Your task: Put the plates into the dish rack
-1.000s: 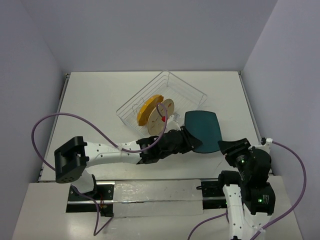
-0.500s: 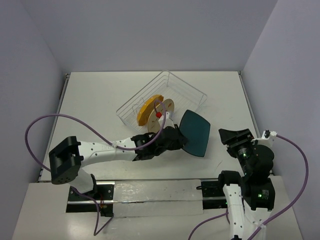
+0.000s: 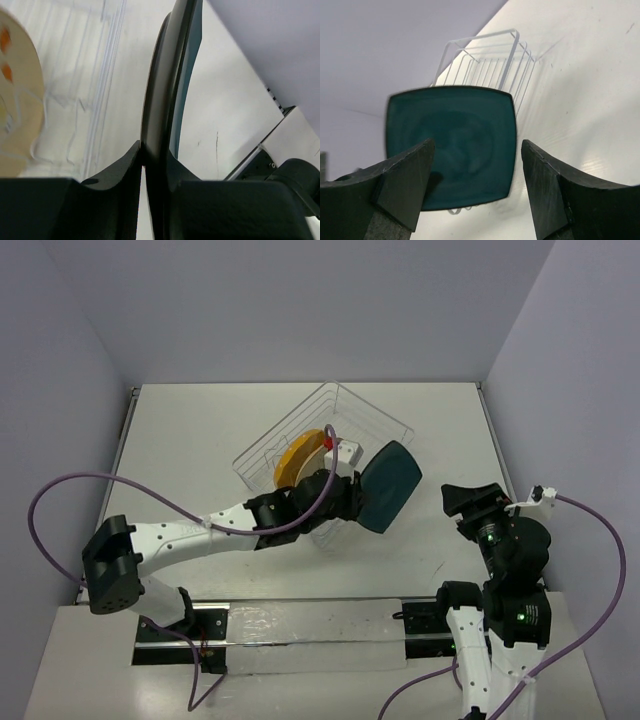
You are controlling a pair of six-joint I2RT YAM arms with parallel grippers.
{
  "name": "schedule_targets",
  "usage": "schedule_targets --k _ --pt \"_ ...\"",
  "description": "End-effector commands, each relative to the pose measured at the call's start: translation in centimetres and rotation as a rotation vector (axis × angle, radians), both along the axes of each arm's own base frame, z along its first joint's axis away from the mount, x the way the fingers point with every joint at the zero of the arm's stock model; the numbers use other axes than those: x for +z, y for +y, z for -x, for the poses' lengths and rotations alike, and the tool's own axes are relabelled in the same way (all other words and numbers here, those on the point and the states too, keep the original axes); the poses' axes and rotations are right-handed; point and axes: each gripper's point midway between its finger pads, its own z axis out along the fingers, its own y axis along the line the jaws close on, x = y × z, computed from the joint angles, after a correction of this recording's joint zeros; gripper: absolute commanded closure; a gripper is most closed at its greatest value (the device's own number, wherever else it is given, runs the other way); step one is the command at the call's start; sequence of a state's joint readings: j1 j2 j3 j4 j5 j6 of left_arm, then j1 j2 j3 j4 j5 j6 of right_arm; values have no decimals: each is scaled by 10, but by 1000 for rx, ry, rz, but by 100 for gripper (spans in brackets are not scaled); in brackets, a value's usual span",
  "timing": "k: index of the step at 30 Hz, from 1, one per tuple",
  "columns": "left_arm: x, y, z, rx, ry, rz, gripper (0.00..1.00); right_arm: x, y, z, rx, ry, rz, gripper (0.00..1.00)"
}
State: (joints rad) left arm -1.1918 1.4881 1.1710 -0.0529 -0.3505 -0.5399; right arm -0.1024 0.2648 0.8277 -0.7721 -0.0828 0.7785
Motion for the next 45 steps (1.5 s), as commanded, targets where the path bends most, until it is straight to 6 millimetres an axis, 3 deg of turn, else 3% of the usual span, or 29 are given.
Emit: schedule_targets --k 1,4,8,16,25,29,38,45 --pt "166 4 -11 -60 -308 234 100 41 -8 -4 -19 -119 88 19" --pt "185 11 -16 -72 -349 208 100 43 -11 -7 -25 -113 125 14" --pt "178 40 -49 -35 -360 70 100 38 -16 -12 -26 -82 188 3" --pt "166 89 -72 43 -393 -100 100 17 -37 -24 -103 14 260 0" --pt "113 105 -81 46 -393 -245 100 -1 -45 -32 -121 91 295 0" --pt "88 98 -87 55 -341 -249 100 -9 -47 -34 -130 117 295 0" --pt "62 95 -104 110 -271 -214 100 -25 -45 -41 -119 167 267 0" --pt "68 90 -100 78 -273 -117 100 -29 -45 -41 -120 176 258 0"
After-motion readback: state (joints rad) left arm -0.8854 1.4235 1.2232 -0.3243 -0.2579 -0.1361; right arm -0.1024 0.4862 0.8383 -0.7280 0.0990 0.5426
